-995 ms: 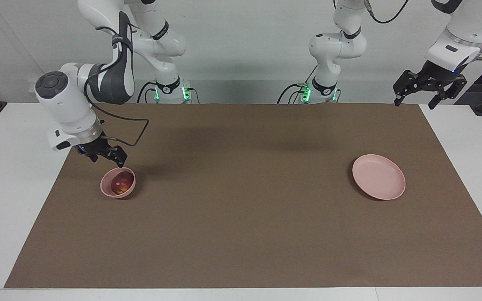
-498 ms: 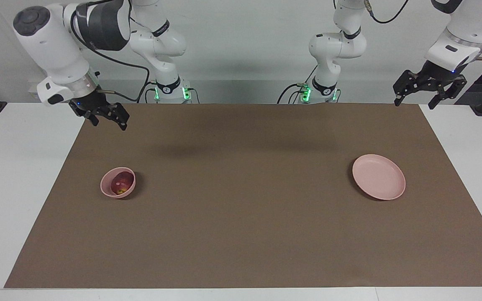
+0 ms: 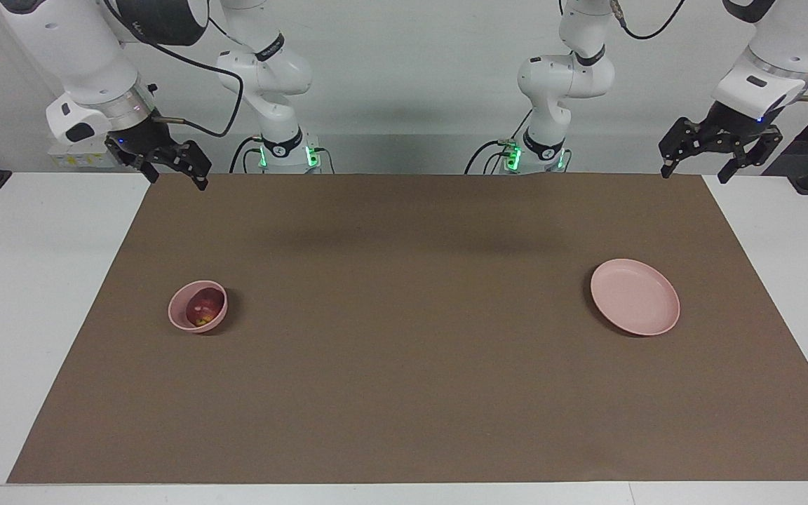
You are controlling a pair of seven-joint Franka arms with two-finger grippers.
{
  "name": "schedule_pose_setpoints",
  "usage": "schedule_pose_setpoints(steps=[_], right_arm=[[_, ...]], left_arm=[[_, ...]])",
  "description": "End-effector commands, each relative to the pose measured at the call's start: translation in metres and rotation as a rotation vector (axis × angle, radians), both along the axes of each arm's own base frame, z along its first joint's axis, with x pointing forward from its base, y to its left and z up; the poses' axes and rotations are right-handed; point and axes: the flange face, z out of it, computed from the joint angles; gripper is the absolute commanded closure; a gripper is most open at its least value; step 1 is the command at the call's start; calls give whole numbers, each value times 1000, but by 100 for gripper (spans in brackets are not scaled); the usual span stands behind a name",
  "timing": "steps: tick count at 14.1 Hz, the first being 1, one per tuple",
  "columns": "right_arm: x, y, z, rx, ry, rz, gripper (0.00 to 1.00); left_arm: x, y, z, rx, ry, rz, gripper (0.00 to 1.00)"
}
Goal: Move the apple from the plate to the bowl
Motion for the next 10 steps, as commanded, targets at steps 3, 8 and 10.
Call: schedule_pose_setpoints(steps=[3, 8, 10], right_arm=[[18, 6, 7, -42, -39, 123, 0], [18, 8, 5, -30, -42, 120, 0], [18, 7, 5, -35, -41, 120, 0]], left_arm=[[-6, 2, 4, 11, 3, 1, 0], [-6, 2, 4, 11, 3, 1, 0], [-6, 2, 4, 11, 3, 1, 0]])
